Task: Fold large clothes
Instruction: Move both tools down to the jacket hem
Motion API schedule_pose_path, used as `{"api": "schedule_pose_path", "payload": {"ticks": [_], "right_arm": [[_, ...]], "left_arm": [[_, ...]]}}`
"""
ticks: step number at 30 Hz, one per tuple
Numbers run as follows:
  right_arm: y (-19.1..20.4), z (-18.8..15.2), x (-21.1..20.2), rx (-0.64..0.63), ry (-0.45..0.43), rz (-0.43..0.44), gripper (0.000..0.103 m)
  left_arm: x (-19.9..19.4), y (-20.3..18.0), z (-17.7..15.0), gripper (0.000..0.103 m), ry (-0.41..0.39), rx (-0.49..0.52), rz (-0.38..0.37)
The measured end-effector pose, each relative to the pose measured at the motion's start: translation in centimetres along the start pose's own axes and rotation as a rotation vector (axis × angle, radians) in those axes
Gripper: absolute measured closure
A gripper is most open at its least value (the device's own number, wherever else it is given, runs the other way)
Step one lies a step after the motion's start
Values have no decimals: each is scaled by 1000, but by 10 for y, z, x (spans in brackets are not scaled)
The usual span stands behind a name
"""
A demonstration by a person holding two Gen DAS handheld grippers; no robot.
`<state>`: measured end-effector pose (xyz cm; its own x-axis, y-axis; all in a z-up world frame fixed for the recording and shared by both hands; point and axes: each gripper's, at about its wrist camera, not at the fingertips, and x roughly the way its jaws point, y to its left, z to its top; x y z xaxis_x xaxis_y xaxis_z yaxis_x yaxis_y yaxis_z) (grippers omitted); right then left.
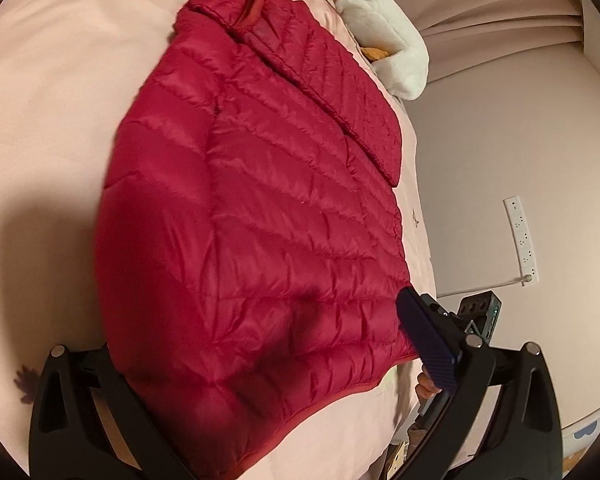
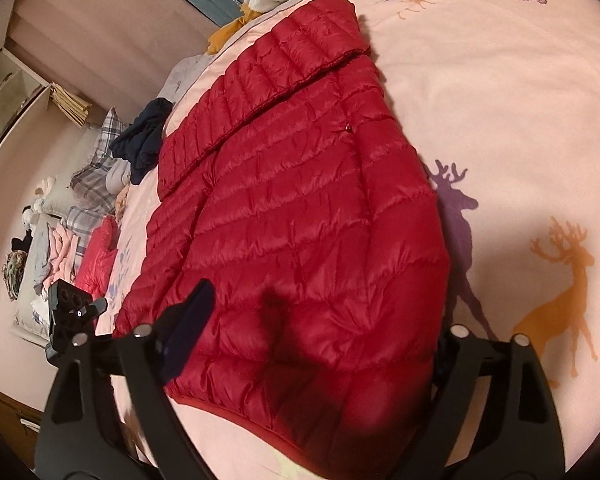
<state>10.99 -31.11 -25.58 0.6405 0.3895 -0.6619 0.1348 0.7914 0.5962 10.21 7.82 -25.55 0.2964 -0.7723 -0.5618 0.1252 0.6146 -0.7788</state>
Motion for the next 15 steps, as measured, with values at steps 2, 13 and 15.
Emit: {"api": "schedule_pose_path", "payload": {"ticks": [2,13,15], "right_arm": [[-2,1,2,14,-1,2,24],[-5,-2,5,-5,-24,-39,58],[-6,-2,5,-7,-25,-53,66]], "left_arm": [[3,-2,1,2,-3,-3,-1],[-1,5,1,20,-55,-30,44],[0,8,2,33,-56,-38,63]]}}
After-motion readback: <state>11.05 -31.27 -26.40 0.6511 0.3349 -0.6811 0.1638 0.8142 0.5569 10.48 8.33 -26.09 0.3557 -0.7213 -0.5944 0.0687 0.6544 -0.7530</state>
